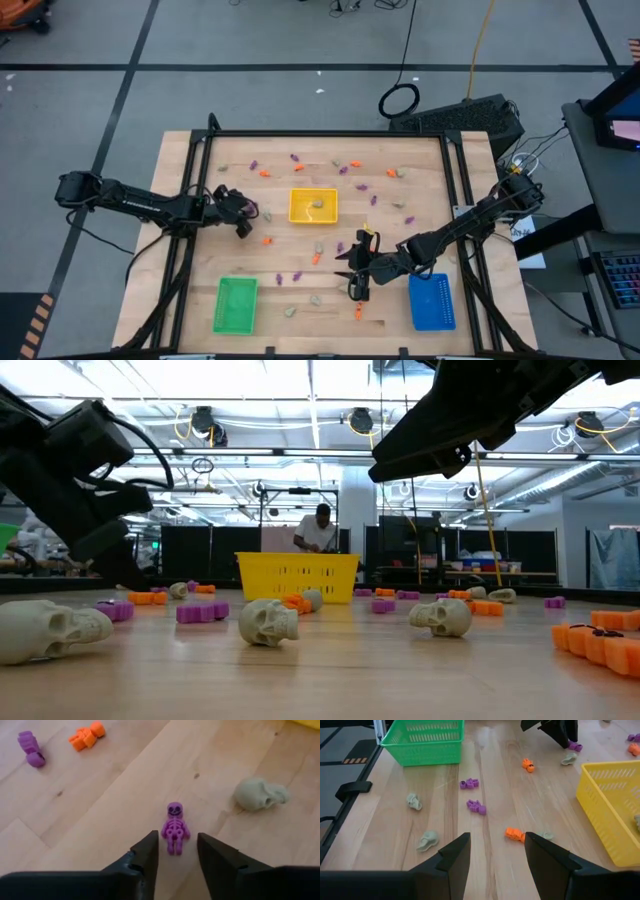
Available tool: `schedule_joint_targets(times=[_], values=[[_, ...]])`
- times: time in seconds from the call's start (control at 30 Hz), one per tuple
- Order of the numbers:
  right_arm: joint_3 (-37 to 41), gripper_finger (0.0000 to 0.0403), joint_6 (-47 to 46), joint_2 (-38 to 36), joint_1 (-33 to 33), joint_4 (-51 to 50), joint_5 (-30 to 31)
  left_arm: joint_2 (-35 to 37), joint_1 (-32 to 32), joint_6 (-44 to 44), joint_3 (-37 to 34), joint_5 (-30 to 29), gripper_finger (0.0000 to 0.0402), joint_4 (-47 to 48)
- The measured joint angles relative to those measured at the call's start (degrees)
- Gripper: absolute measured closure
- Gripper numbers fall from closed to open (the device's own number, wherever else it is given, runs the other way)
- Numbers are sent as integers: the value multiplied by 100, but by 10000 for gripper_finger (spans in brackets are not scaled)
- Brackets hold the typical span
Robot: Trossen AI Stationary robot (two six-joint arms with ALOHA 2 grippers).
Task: Sort Halloween decoration
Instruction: Put the purple skeleton toy in the green basket
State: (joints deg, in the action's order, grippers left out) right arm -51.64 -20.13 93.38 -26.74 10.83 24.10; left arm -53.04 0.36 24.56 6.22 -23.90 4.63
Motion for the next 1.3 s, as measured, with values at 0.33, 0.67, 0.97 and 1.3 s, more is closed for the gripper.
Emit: schedule_joint_targets(times=[0.33, 0.67, 0.97, 1.3], values=[[0, 229, -1, 0, 0, 0, 4, 0, 0, 1, 0, 245, 353, 12], [0, 229, -1, 0, 0, 0, 7, -15, -2, 2, 2, 210, 395, 8], [0, 229, 2, 0, 0, 0, 0, -22, -4, -146, 178, 431, 395, 61], [0, 229, 23, 0, 0, -2, -4, -22, -255, -301, 932, 271, 395, 764]])
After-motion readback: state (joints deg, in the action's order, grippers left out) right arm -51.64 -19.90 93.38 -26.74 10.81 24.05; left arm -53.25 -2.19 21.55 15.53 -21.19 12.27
